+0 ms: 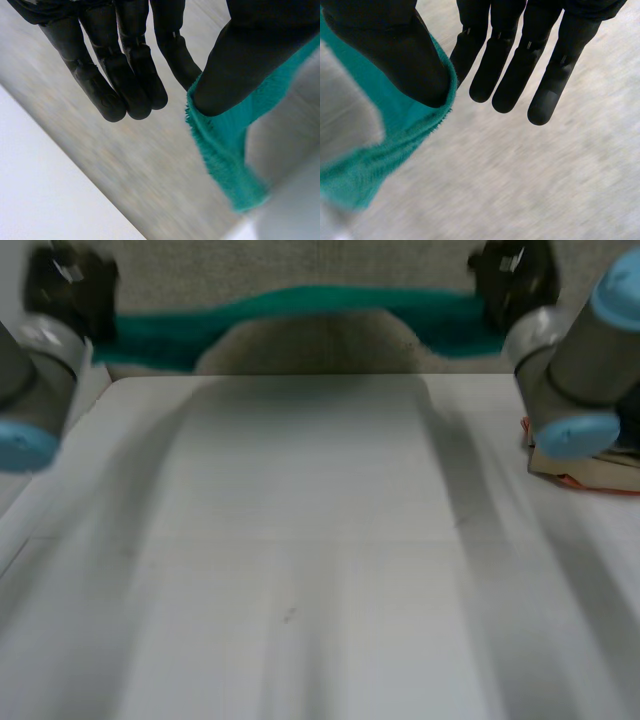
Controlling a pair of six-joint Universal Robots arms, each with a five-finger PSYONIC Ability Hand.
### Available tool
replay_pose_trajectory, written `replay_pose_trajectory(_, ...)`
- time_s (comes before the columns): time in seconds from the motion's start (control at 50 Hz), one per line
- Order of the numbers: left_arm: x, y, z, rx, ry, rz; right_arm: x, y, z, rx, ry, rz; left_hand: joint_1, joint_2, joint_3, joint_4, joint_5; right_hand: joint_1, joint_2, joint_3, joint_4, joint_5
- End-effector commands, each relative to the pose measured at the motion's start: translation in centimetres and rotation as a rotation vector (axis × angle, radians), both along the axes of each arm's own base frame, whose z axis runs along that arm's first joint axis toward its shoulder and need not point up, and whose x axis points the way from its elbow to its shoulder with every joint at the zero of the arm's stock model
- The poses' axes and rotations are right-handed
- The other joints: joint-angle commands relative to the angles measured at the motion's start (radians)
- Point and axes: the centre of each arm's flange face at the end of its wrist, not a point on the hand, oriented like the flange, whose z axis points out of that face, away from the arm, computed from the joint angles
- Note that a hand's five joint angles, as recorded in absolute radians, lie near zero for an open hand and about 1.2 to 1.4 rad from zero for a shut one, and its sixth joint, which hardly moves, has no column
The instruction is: Fold the laundry.
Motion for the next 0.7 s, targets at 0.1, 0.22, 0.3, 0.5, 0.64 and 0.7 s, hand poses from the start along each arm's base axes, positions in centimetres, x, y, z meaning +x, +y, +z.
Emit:
replay_pose_trajectory(0.1,-0.5,1.3,-14.5,0.34,-0.206,-0.044,-0.2,2.1,-14.0,0.374,0.186,0.079,0.234,0.198,0.207,0.197,0.238,0.259,0.22,0.209,0.198,0.228)
replay_pose_trajectory(0.22,-0.1,5.3,-16.4,0.491,-0.315,-0.085,-2.1,5.2,-15.7,0.561,0.316,0.061,0.234,0.198,0.207,0.197,0.238,0.259,0.22,0.209,0.198,0.228)
replay_pose_trajectory(0.3,1.0,9.4,-15.6,0.612,-0.408,-0.104,-3.9,9.3,-15.0,0.733,0.467,0.067,0.234,0.198,0.207,0.197,0.238,0.259,0.22,0.209,0.198,0.228)
replay_pose_trajectory(0.5,4.0,20.0,-13.8,1.056,-0.636,-0.139,-10.0,19.1,-11.2,1.014,0.888,0.14,0.234,0.198,0.207,0.197,0.238,0.259,0.22,0.209,0.198,0.228)
replay_pose_trajectory(0.64,2.9,16.4,-14.4,0.899,-0.731,-0.149,-8.8,17.7,-11.7,0.908,0.865,0.154,0.234,0.198,0.207,0.197,0.238,0.259,0.22,0.209,0.198,0.228)
replay_pose_trajectory(0.7,2.2,14.0,-14.0,0.835,-0.739,-0.082,-7.9,15.7,-13.2,0.88,0.816,0.109,0.234,0.198,0.207,0.197,0.238,0.259,0.22,0.209,0.198,0.228)
